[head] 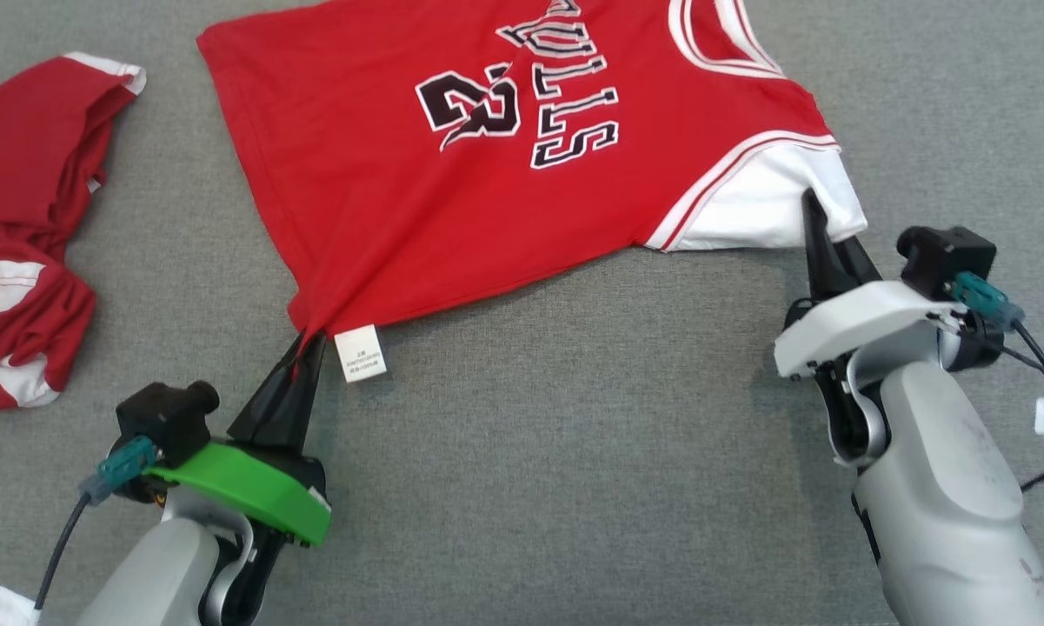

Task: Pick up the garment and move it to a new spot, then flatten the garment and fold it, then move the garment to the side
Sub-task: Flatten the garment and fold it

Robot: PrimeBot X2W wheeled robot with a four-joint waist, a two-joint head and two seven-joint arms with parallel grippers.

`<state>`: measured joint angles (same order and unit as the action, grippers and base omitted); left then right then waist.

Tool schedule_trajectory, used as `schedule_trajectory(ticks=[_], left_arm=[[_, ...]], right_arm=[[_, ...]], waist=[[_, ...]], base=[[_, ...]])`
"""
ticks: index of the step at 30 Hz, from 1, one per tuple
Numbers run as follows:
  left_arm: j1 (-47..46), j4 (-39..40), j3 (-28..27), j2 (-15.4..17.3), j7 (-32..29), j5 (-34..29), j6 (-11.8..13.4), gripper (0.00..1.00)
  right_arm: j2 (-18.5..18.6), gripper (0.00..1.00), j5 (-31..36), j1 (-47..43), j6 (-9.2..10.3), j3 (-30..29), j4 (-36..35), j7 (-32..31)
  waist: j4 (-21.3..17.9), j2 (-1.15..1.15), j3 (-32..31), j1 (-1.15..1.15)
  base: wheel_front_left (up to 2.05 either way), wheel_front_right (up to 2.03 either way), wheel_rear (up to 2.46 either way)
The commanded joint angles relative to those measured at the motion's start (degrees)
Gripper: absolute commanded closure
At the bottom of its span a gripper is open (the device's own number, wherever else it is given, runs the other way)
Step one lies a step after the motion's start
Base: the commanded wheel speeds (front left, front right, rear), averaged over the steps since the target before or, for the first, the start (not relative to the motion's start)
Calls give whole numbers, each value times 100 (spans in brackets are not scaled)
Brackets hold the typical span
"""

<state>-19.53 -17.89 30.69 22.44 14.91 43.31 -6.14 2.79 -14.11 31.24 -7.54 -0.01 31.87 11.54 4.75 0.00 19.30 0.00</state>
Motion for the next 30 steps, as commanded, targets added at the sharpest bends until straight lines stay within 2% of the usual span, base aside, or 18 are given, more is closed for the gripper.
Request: schedule_trajectory(ticks=[1, 13, 18, 21, 25, 27, 30], left_arm=[[154, 78, -28, 69, 24, -36, 47, 100], [1732, 1768, -143, 636, -164, 3, 769, 100], [2212, 2804, -312, 904, -285, 79, 1119, 100], [2174, 3504, -456, 1069, -411, 103, 1236, 100], [1775, 4319, -723, 1291, -703, 124, 1371, 100], [1622, 4467, -781, 1357, -830, 183, 1346, 100], [894, 4711, -995, 1591, -1242, 290, 1214, 100]], right_arm=[[20, 100, -67, -214, 10, -49, -145, 12], [21, 100, -635, -2597, 10, -528, -3162, -886], [20, 100, -1287, -3127, 11, -832, -4285, -1033], [17, 100, -1546, -3139, 10, -810, -4868, -1133], [17, 100, -1807, -2678, 7, -738, -5529, -1282], [19, 100, -1806, -2488, 7, -743, -5602, -1328], [17, 100, -1685, -1697, 5, -661, -5661, -1535]], waist=[[-158, 0, -394, 0], [-632, 0, -1277, 0], [-793, 0, -1456, 0], [-847, 0, -1460, 0], [-931, 0, -1296, 0], [-949, 0, -1214, 0], [-941, 0, -845, 0]], base=[[0, 0, 0], [0, 0, 0], [0, 0, 0], [0, 0, 0], [0, 0, 0], [0, 0, 0], [0, 0, 0]])
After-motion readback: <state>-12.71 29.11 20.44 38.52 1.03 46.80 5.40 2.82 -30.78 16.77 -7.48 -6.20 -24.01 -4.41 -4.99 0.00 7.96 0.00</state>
